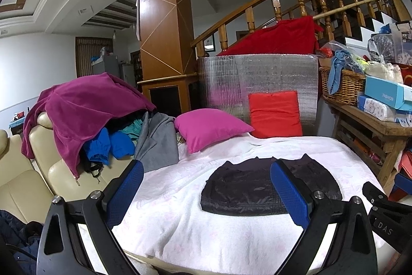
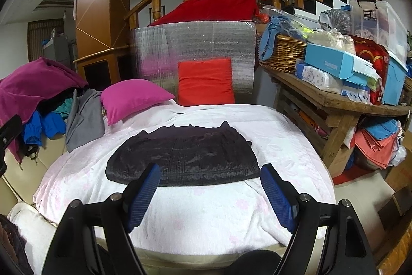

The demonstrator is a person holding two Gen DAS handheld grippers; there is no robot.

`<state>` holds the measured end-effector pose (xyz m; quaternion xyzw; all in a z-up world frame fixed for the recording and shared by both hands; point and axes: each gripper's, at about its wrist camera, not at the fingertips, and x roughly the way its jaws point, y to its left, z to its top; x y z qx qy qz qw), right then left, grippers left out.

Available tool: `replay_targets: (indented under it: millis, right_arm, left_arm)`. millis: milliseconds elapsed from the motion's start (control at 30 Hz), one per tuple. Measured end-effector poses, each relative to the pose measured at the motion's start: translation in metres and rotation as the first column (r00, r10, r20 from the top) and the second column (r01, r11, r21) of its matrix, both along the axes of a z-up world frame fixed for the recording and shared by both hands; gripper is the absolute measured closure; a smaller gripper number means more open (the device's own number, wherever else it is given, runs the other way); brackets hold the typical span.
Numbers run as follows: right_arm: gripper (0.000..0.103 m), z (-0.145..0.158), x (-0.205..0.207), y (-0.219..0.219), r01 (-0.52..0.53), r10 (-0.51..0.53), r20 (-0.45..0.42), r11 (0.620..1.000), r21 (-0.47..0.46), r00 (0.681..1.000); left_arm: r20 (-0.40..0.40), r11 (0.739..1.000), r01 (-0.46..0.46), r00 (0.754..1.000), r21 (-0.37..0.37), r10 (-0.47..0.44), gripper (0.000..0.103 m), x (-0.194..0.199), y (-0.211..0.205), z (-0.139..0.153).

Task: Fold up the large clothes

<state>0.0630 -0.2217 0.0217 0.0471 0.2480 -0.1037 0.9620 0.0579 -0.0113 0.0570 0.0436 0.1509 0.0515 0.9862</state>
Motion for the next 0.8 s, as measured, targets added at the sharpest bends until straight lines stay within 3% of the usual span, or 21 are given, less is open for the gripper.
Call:
replay_targets:
  millis: [333, 633, 800]
  right_arm:
    - [0.02, -0.001, 0.03, -0.004, 0.006, -0.006, -0.017, 1.0, 0.003, 1.0]
    - [0.02, -0.003, 0.023, 0.005, 0.005, -0.006, -0.022, 1.0, -0.022, 1.0]
    - [0.02, 0.0, 0.028, 0.002, 0.017, -0.018, -0.014, 0.998, -0.052, 1.0]
  left_arm:
    - [-0.028, 1.0, -0.007, 1.0, -0.005, 0.007, 0.004, 0.024, 0.001, -0.005]
    - [-0.043, 0.999, 0.031, 0.999, -0.022, -0.032, 0.004, 0.016, 0.006, -0.008]
    - [-0.042, 0.994, 0.049, 0.998, -0.094, -0.053, 0.004, 0.029, 0.023, -0.007]
